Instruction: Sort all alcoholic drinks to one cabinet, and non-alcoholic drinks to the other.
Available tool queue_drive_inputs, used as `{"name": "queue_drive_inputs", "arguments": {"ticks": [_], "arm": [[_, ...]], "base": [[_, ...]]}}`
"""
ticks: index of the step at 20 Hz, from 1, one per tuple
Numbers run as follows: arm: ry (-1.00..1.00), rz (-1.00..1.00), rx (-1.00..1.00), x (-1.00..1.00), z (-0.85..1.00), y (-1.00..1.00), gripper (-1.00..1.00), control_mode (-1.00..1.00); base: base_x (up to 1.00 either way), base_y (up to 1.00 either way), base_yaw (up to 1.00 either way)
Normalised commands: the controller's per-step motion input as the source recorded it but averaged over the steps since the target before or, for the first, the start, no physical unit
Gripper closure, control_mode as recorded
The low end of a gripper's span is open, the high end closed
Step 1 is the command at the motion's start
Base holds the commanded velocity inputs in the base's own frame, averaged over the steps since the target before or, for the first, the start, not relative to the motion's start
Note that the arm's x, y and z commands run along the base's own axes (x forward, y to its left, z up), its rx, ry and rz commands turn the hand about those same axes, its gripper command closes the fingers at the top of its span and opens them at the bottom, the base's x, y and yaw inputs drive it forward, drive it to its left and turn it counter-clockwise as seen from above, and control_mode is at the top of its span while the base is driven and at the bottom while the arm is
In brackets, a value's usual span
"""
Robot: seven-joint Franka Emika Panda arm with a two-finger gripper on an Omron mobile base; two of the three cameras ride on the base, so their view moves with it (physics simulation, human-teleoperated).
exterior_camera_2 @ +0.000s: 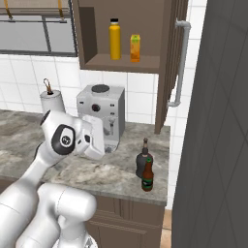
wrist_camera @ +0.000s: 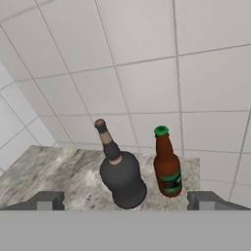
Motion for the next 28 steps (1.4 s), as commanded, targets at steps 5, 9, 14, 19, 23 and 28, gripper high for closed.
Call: {"name": "queue_drive_inputs", "arguments": {"ticks": [5,9,14,19,23,28], "arm": [[0.01,0.00,0.00,0.11,-0.15,-0.14,-1.00,-1.00],[0.02,0.00,0.00,0.17,-0.16,-0.13,-1.00,-1.00],[0.00,0.01,-0.01,0.17,-0.18,-0.13,-1.00,-1.00],[0.00,0.00,-0.02,0.17,-0.16,-0.13,-1.00,-1.00],[0.00,0.00,-0.01,0.13,-0.10,-0.13,-1.00,-1.00],[0.00,0.00,0.00,0.09,-0.11,-0.16,-1.00,-1.00]], "base": [[0.00,0.00,0.00],[0.00,0.00,0.00],[0.00,0.00,0.00],[0.00,0.00,0.00],[0.00,0.00,0.00],[0.00,0.00,0.00]]}}
